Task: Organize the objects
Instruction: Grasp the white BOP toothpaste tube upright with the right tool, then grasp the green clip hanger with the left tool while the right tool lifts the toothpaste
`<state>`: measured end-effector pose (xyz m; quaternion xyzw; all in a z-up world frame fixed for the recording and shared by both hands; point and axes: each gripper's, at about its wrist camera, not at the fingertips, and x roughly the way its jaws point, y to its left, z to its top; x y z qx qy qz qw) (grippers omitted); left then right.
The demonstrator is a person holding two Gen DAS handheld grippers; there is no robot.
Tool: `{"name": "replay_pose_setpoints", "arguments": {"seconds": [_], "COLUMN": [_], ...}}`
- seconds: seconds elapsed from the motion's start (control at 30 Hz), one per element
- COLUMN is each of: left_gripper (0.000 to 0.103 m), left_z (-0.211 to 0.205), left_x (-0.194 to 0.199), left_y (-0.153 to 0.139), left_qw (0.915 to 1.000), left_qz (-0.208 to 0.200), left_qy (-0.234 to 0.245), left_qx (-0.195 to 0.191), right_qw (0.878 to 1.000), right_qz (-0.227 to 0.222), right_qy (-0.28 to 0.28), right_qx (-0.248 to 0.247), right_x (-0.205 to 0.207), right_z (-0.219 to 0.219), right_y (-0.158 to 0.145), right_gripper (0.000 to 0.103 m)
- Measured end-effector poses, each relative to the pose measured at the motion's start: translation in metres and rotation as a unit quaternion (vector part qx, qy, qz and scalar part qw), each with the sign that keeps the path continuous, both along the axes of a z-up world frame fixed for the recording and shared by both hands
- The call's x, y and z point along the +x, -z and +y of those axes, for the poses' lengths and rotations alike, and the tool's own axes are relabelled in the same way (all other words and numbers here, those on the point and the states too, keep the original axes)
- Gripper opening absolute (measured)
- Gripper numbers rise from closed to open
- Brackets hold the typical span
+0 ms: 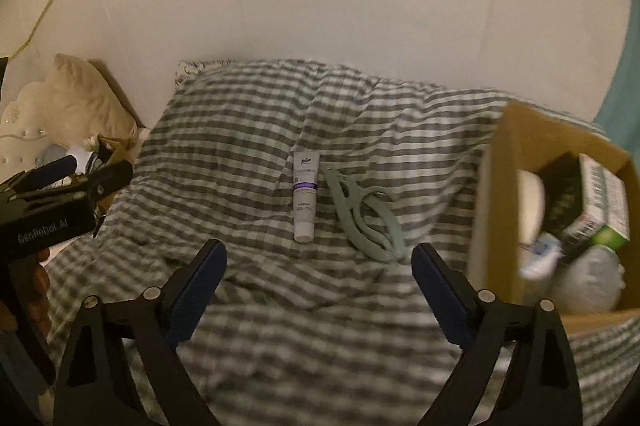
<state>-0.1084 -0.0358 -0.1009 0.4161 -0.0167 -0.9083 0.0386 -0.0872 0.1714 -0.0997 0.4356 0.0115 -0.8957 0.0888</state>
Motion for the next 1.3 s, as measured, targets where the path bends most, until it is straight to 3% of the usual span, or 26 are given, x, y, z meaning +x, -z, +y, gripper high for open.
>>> {"name": "replay_pose_setpoints", "arguments": {"seconds": [0.1, 0.23, 0.47, 0.67, 0.93, 1.3], "left_gripper": [0.103, 0.103, 0.103, 0.103, 0.103, 0.103], "left_z": [-0.002, -0.014, -0.022, -0.019, -0.005, 0.055], "left_x": [-0.016, -0.033, -0.040, -0.036, -0.021, 0.017], "left_y": [0.020, 0.038, 0.060, 0.060, 0.041, -0.018], "left_qw": [0.9997, 0.9990, 0.9970, 0.9972, 0.9981, 0.9987], "left_qz": [-0.020, -0.039, -0.064, -0.066, -0.056, -0.027], "left_qy": [-0.002, -0.014, -0.023, -0.027, -0.027, 0.022], "left_qx": [-0.012, 0.014, 0.036, 0.023, 0.007, 0.035], "right_qw": [1.000, 0.999, 0.996, 0.994, 0.998, 1.000], "right_qz": [-0.021, -0.051, -0.082, -0.104, -0.063, 0.013], "right_qy": [-0.009, -0.019, -0.019, -0.010, -0.012, 0.008], "right_qx": [0.006, 0.004, -0.011, -0.013, 0.004, 0.007], "right_x": [-0.031, -0.066, -0.102, -0.111, -0.080, -0.006], "right_z": [-0.012, -0.022, -0.032, -0.033, -0.029, 0.021], "right_y": [0.024, 0.053, 0.094, 0.113, 0.080, -0.022], "right_gripper": [0.078, 0.055, 0.048, 0.025, 0.023, 0.023]}}
